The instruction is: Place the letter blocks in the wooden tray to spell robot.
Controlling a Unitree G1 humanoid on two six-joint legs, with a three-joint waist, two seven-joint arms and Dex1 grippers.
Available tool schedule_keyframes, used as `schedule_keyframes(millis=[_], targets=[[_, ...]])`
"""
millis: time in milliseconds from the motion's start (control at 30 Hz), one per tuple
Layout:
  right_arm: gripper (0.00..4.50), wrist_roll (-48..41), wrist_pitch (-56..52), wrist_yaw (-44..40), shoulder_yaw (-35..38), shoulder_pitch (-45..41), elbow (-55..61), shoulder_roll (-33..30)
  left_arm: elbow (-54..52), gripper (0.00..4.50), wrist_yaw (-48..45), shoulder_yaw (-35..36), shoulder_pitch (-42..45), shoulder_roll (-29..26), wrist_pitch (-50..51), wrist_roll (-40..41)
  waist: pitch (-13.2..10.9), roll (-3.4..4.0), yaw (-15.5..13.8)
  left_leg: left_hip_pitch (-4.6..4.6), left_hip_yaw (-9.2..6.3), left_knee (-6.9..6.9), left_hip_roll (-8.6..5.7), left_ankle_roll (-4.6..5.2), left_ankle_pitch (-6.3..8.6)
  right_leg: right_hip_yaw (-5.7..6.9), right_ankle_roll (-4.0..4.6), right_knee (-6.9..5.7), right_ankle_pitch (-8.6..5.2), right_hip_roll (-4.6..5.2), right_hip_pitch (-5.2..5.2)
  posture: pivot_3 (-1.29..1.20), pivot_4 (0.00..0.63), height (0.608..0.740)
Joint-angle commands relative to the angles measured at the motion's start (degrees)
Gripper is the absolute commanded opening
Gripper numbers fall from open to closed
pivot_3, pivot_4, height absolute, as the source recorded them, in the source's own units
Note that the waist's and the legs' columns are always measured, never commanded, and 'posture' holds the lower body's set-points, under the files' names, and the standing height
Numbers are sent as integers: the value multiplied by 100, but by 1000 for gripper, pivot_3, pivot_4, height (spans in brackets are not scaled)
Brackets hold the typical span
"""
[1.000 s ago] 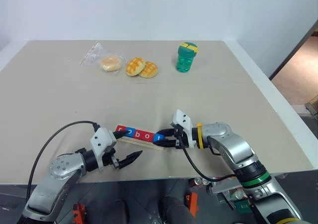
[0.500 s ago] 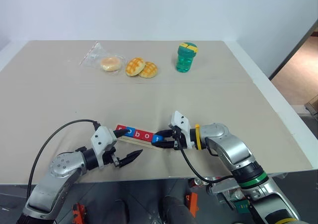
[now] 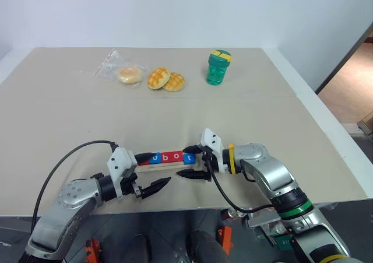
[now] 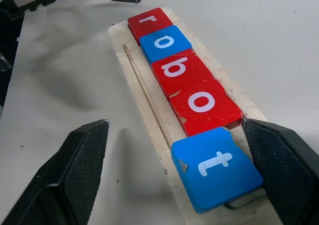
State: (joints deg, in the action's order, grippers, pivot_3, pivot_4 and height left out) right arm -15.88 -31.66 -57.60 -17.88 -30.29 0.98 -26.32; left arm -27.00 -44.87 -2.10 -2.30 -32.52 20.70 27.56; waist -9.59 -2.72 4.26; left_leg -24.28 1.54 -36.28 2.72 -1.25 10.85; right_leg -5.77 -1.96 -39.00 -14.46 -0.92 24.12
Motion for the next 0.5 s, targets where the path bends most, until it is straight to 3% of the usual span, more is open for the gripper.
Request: schedule_keyframes(millis=[33, 267, 367, 500], targets=[[4469, -302, -327, 73, 313, -155, 553, -2, -187, 4500, -62, 39, -12, -57, -80, -9, 0, 0, 0, 0, 0, 0, 0, 0, 0, 0, 0, 0, 0, 0, 0, 0, 150, 740], [4469, -674, -811, 328, 795, -124, 1140, -81, -130, 4500, -129, 13, 28, -38, -133, -51, 0, 0, -1, -1, -1, 0, 0, 0, 0, 0, -1, 0, -1, 1, 0, 0, 150, 740], [3737, -773, -946, 403, 975, 66, 1383, -248, -134, 4500, -184, 7, 28, -53, -119, -18, 0, 0, -2, -1, -1, 0, -1, 0, 0, 0, -1, 0, -1, 1, 0, 0, 150, 740], [2160, -787, -947, 294, 923, 570, 1626, -632, -156, 4500, -284, 1, 41, -74, -22, 75, 0, 0, -6, -3, -3, 2, -3, 0, 0, 0, -5, 1, -8, 2, -1, 0, 150, 740]])
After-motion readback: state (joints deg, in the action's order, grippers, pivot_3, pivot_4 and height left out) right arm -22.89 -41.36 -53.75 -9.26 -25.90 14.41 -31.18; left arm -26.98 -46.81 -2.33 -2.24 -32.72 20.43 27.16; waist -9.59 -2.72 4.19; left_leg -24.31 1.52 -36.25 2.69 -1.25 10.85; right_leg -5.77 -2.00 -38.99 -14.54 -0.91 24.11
